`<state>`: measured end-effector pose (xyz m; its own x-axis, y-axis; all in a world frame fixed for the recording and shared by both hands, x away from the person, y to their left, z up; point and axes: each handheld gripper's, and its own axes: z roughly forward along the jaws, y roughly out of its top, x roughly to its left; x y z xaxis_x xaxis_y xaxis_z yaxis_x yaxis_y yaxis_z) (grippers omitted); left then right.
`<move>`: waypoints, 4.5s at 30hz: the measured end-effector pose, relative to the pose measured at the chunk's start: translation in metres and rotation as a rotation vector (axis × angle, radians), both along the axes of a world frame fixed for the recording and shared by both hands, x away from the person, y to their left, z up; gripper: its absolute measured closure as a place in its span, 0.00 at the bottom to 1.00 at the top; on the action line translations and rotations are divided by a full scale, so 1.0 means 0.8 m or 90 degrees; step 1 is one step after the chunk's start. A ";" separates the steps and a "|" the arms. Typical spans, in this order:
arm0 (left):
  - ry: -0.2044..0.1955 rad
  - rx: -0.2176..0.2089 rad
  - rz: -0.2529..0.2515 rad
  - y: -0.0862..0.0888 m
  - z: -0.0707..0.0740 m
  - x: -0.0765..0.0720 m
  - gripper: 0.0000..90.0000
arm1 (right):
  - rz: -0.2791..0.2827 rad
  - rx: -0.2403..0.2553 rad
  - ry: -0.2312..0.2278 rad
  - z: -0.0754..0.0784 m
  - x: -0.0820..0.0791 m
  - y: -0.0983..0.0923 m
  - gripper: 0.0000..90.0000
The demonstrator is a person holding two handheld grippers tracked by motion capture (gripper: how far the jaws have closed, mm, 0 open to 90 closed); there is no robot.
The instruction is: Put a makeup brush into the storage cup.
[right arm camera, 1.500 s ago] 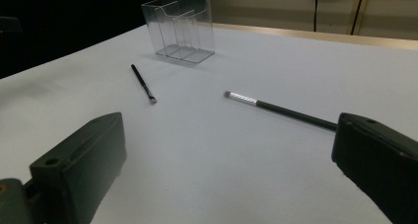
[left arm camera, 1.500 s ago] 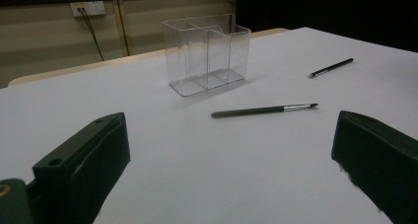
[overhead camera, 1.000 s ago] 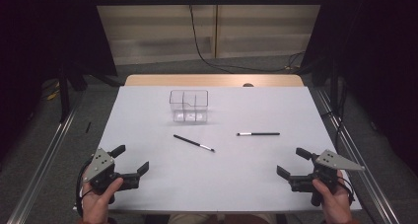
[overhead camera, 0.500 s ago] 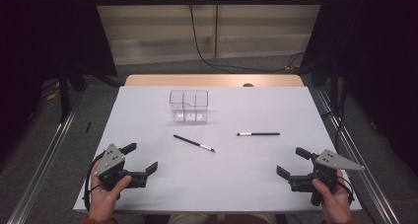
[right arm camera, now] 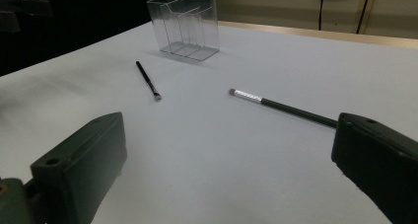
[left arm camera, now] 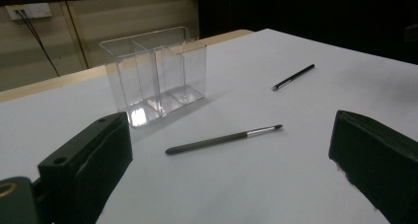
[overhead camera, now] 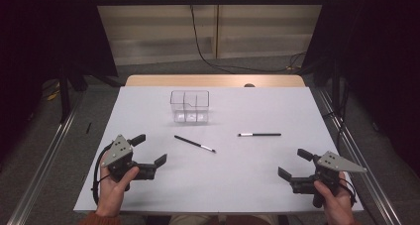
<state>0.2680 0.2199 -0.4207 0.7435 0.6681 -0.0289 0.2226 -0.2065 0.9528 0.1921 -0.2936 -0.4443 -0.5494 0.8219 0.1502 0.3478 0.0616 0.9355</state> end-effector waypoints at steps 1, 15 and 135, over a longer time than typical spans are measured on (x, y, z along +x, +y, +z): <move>0.000 0.000 0.000 0.000 0.000 0.000 0.03 | -0.001 0.001 -0.002 0.000 0.000 0.000 0.00; -0.018 0.005 -0.034 -0.025 0.022 0.019 0.03 | 0.010 0.004 -0.003 0.002 0.003 0.005 0.00; 0.273 0.580 -0.377 -0.220 -0.042 0.168 0.31 | 0.041 -0.015 0.013 -0.001 0.007 0.013 0.00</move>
